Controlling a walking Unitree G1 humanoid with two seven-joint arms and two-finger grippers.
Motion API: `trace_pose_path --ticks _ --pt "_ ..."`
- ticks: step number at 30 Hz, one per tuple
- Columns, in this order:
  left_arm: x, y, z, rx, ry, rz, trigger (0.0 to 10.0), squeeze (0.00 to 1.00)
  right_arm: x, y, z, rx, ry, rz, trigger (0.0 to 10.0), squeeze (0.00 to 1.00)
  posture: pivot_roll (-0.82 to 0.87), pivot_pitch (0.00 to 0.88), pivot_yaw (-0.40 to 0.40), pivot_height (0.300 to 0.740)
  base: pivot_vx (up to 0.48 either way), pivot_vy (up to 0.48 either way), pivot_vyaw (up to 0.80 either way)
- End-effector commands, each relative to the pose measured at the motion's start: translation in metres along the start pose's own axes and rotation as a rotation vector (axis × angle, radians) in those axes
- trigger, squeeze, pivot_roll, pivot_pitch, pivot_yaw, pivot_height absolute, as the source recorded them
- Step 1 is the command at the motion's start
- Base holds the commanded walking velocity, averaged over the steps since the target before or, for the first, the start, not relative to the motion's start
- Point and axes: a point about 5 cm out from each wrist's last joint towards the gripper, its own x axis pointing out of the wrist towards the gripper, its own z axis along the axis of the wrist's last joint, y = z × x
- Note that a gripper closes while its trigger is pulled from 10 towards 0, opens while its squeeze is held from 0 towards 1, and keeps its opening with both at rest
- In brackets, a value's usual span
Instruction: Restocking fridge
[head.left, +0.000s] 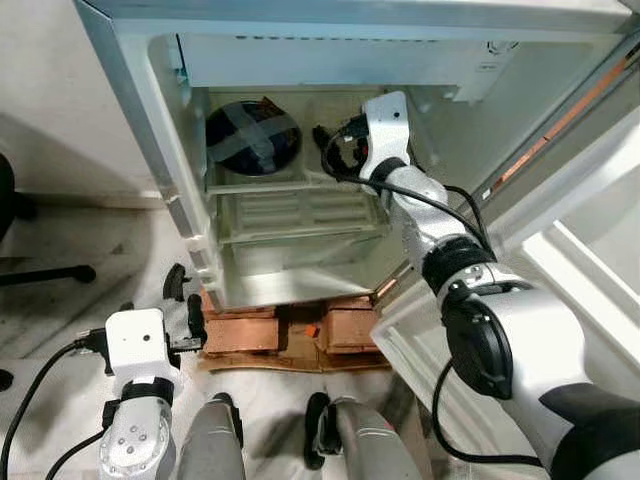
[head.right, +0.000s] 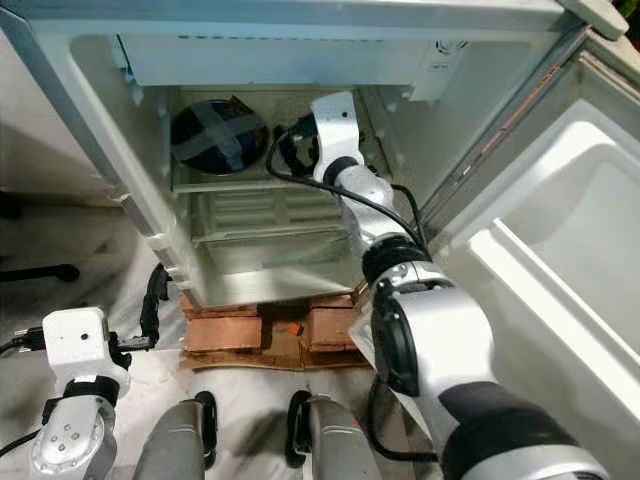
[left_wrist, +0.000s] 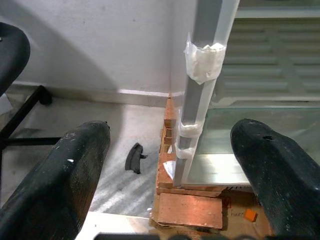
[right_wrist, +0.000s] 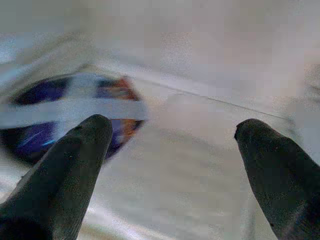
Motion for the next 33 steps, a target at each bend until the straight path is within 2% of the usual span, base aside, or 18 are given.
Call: trace_pose_path --ticks 1,6,10,12,17,18,21,23,24,25,26,28,29,30,31,32,33 --pt "-0.002 -0.002 -0.005 -0.013 0.02 -0.013 10.0 0.0 -0.009 -0.003 -0.013 -0.036 0.024 0.067 10.0 1.0 0.3 0.222 -0.156 0.74 0.0 0.0 0.0" --pt "0.0 -0.002 -0.004 -0.019 0.016 -0.033 10.0 0.0 -0.017 -0.011 -0.021 -0.02 0.02 0.076 10.0 1.0 0.29 0.201 -0.145 0.74 0.0 0.0 0.0" --pt "0.003 0.001 -0.003 -0.013 0.009 -0.035 10.0 0.0 -0.022 -0.007 -0.024 -0.042 -0.004 0.173 10.0 1.0 0.3 0.192 -0.137 0.74 0.0 0.0 0.0" --pt "0.005 0.001 -0.002 -0.012 0.004 -0.037 10.0 0.0 -0.025 0.0 -0.028 -0.054 0.011 0.288 10.0 1.0 0.29 0.187 -0.131 0.74 0.0 0.0 0.0" --pt "0.007 0.0 -0.002 -0.012 0.001 -0.043 10.0 0.0 -0.027 0.008 -0.034 -0.056 0.046 0.392 10.0 1.0 0.29 0.184 -0.129 0.74 0.0 0.0 0.0" --pt "0.006 -0.001 -0.002 -0.014 -0.001 -0.047 10.0 0.0 -0.03 0.017 -0.042 -0.054 0.094 0.501 10.0 1.0 0.29 0.185 -0.129 0.74 0.0 0.0 0.0" --pt "0.006 -0.002 -0.001 -0.015 -0.001 -0.05 10.0 0.0 -0.032 0.022 -0.046 -0.063 0.121 0.558 10.0 1.0 0.29 0.189 -0.129 0.74 0.0 0.0 0.0" --pt "0.003 -0.004 -0.001 -0.019 0.001 -0.056 10.0 0.0 -0.037 0.031 -0.057 -0.121 0.184 0.639 10.0 0.89 0.29 0.208 -0.131 0.74 0.0 0.0 0.0" --pt "0.001 -0.004 -0.001 -0.021 0.003 -0.057 10.0 0.0 -0.038 0.034 -0.06 -0.145 0.203 0.655 10.0 0.89 0.29 0.212 -0.131 0.74 0.0 0.0 0.0" --pt "-0.003 -0.003 -0.003 -0.022 0.017 -0.056 10.0 0.0 -0.036 0.038 -0.065 -0.197 0.253 0.644 10.0 0.7 0.29 0.225 -0.13 0.74 0.0 0.0 0.0" --pt "-0.006 -0.002 -0.005 -0.022 0.025 -0.054 10.0 0.0 -0.035 0.04 -0.066 -0.225 0.268 0.638 10.0 0.63 0.29 0.239 -0.13 0.74 0.0 0.0 0.0" --pt "-0.01 -0.002 -0.005 -0.022 0.031 -0.052 10.0 0.0 -0.035 0.042 -0.066 -0.25 0.275 0.643 10.0 0.63 0.29 0.247 -0.132 0.74 0.0 0.0 0.0" --pt "-0.013 -0.002 -0.006 -0.023 0.037 -0.052 10.0 0.0 -0.034 0.042 -0.067 -0.259 0.296 0.63 10.0 0.56 0.29 0.259 -0.135 0.74 0.0 0.0 0.0" --pt "-0.015 -0.002 -0.007 -0.023 0.04 -0.053 10.0 0.0 -0.033 0.042 -0.068 -0.262 0.311 0.62 10.0 0.56 0.29 0.263 -0.136 0.74 0.0 0.0 0.0" --pt "-0.018 -0.002 -0.008 -0.023 0.05 -0.052 10.0 0.0 -0.031 0.042 -0.07 -0.291 0.356 0.589 10.0 0.42 0.29 0.279 -0.141 0.74 0.0 0.0 0.0" --pt "-0.02 -0.002 -0.008 -0.023 0.054 -0.051 10.0 0.0 -0.03 0.043 -0.07 -0.312 0.357 0.577 10.0 0.33 0.29 0.286 -0.145 0.74 0.0 0.0 0.0" --pt "-0.021 -0.002 -0.009 -0.024 0.057 -0.049 10.0 0.0 -0.028 0.043 -0.069 -0.327 0.362 0.56 10.0 0.31 0.29 0.288 -0.147 0.74 0.0 0.0 0.0"
